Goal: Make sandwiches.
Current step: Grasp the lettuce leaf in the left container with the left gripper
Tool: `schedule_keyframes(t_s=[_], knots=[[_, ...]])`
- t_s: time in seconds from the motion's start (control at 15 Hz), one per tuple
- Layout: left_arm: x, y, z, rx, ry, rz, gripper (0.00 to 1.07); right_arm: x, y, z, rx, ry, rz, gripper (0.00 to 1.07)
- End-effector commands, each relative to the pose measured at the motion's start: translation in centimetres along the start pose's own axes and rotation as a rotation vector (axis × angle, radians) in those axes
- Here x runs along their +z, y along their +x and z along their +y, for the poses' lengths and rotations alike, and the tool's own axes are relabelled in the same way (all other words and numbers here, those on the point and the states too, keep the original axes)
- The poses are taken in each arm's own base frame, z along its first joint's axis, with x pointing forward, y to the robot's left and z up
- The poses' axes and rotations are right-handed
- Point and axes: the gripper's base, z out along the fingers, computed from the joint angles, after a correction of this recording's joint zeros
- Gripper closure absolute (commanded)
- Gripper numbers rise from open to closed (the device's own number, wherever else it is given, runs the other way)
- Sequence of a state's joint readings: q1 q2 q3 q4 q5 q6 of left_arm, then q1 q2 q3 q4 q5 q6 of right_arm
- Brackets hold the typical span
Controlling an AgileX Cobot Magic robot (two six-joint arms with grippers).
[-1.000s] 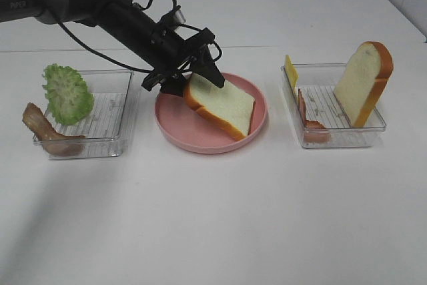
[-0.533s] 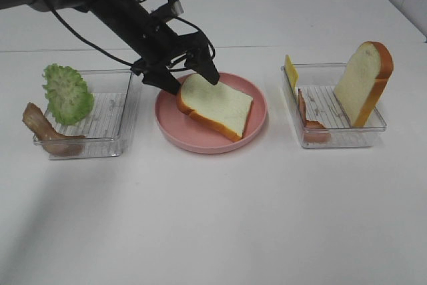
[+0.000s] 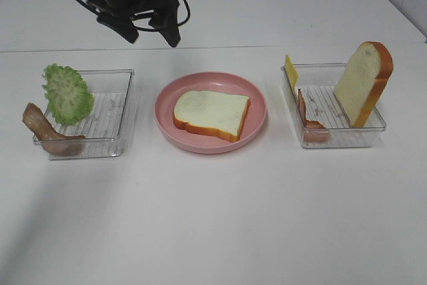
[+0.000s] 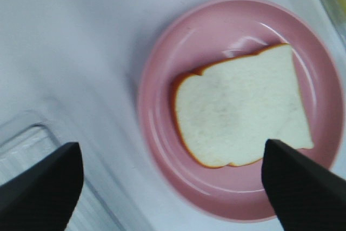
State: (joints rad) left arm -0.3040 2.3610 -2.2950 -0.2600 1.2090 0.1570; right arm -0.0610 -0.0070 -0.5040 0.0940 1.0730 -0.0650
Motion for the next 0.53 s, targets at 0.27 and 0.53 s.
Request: schedule_keyframes(t_s=[0.27, 0.53], knots=[[-10.1, 0.2, 2.5, -0.070, -0.341, -0.082, 0.23, -0.1, 0.0, 0.0, 0.003, 0.011, -0.024, 0.33], [-15.3, 3.8, 6.9, -0.239, -0.325, -0.083, 0.23, -0.1, 0.0, 0.0, 0.003, 0.011, -0.024, 0.33]])
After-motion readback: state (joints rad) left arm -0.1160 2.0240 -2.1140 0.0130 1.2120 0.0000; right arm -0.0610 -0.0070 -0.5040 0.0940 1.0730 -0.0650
